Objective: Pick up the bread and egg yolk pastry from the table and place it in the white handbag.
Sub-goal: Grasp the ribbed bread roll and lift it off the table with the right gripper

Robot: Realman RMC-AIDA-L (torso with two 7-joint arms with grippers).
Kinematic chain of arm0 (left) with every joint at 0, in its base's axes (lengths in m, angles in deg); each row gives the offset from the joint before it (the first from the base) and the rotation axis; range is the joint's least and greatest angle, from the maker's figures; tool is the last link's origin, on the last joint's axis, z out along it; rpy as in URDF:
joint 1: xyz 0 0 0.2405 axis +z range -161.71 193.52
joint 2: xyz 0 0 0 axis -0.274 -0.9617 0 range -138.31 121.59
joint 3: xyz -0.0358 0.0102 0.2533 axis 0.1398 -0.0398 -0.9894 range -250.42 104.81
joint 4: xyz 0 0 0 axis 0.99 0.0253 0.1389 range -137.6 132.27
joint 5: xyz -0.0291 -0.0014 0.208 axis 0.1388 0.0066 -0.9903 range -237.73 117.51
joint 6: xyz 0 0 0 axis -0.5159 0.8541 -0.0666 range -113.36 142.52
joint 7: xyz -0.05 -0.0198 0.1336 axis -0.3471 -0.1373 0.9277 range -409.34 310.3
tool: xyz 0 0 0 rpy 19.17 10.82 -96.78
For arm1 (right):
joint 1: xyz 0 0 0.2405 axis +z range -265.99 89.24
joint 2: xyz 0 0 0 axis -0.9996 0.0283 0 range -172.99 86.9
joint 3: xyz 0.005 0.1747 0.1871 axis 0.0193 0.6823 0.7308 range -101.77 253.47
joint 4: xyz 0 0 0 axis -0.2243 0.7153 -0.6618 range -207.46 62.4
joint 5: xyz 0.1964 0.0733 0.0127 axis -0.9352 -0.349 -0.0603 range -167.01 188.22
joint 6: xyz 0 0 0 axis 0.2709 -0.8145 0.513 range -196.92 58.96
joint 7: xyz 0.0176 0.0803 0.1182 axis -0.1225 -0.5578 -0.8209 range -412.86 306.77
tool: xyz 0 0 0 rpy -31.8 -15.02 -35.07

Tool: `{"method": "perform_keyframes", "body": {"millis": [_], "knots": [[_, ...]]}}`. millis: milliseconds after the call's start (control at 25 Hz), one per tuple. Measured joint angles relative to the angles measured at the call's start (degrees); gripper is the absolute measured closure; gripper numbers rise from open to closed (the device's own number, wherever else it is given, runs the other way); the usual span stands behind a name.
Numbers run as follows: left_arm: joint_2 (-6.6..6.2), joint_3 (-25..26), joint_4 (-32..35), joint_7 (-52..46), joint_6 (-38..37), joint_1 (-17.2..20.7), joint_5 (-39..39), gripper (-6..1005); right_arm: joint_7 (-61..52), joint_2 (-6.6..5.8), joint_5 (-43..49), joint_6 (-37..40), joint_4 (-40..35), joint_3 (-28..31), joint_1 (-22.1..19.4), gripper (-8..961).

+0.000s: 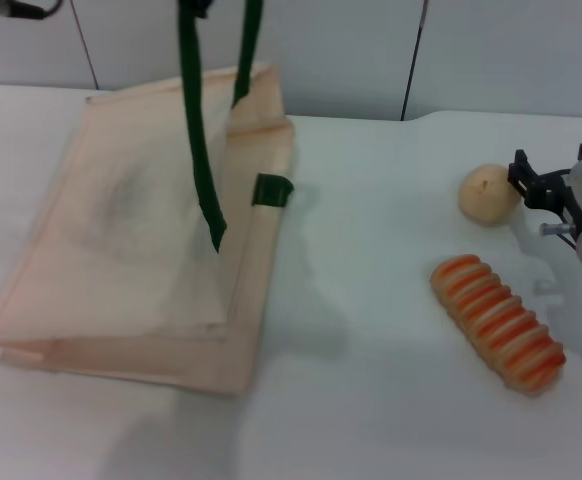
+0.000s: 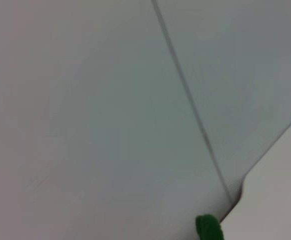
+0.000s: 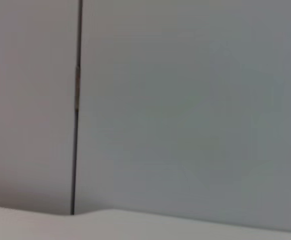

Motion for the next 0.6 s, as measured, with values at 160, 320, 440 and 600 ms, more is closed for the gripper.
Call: {"method": "perform_keyframes", "body": {"millis": [160, 320, 440, 600], "knots": [[0.00, 0.02, -0.01, 1.12, 0.03, -0.76, 2.73, 872, 0.02, -0.06, -0.02, 1.55, 0.57, 1.26, -0.05, 128], [-0.02, -0.03, 0.03, 1.68, 0.42, -1.06, 3.94, 873, 0.04, -0.16, 0.14, 1.68, 0.71, 1.35, -0.05, 129], [-0.02, -0.03, 0.05, 1.89, 0.52, -1.04, 4.09, 873, 0.05, -0.20, 0.25, 1.70, 0.75, 1.36, -0.14, 129], [-0.02, -0.03, 0.08, 2.00, 1.12, -1.02, 4.20, 872, 0.26, -0.20, 0.33, 1.72, -0.49, 1.10, -0.73, 130]]}}
